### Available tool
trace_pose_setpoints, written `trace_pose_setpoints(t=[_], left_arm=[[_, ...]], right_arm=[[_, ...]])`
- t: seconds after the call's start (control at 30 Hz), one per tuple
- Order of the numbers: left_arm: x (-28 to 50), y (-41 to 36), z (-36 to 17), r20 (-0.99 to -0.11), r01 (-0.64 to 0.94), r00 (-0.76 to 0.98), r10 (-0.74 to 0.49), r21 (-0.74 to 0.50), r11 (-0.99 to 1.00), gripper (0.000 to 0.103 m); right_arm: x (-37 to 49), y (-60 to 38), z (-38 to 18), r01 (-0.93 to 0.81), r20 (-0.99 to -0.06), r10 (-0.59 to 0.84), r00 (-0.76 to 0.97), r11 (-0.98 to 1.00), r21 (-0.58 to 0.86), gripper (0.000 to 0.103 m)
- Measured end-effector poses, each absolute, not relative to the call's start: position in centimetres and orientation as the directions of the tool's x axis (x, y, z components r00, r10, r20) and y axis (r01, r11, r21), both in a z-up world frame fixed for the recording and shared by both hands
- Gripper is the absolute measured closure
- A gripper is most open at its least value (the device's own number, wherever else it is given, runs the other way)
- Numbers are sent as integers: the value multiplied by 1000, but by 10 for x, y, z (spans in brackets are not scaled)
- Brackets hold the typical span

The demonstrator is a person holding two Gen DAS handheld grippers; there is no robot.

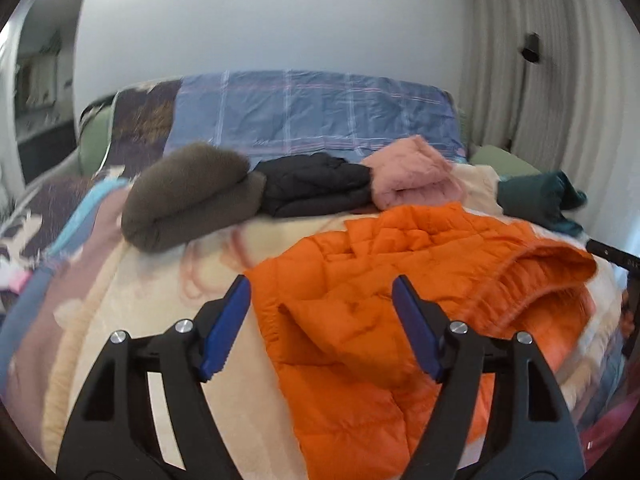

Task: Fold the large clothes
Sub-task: 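Open both grippers and release the folded hem onto the jacket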

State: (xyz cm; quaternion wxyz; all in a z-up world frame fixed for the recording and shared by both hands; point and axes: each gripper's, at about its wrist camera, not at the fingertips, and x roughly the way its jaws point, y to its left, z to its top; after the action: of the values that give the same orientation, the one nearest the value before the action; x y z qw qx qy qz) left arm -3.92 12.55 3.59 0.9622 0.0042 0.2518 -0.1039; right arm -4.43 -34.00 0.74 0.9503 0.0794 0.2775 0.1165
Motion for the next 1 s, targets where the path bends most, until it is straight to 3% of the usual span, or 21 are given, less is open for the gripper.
trace_pose_setpoints(t=[0.1, 0.27, 0.43, 0.57, 0.8, 1.0], left_arm=[[-57, 114, 40, -466, 284, 849, -248, 7, 959, 19], [-73, 92, 33, -472, 430, 806, -358, 50, 901, 16], [-47, 67, -8, -599, 383, 777, -195, 205, 901, 15], [-23, 63, -14, -581, 316, 808, -95, 292, 903, 15], [13, 91, 30, -473, 213, 872, -128, 131, 968, 15], [51, 97, 11, -572, 279, 795, -201, 51, 959, 15]], right_arm=[[-54, -331, 4, -236, -533, 294, 793, 956, 175, 26], [-54, -313, 0, -323, -570, 339, 749, 937, 133, 19], [-30, -293, -24, -284, -659, 208, 723, 959, -9, 19], [-9, -295, -19, -198, -622, 117, 775, 978, -63, 19], [22, -321, 7, -94, -547, 129, 827, 991, 91, 19], [51, -324, -1, -145, -597, 190, 780, 982, 122, 19]])
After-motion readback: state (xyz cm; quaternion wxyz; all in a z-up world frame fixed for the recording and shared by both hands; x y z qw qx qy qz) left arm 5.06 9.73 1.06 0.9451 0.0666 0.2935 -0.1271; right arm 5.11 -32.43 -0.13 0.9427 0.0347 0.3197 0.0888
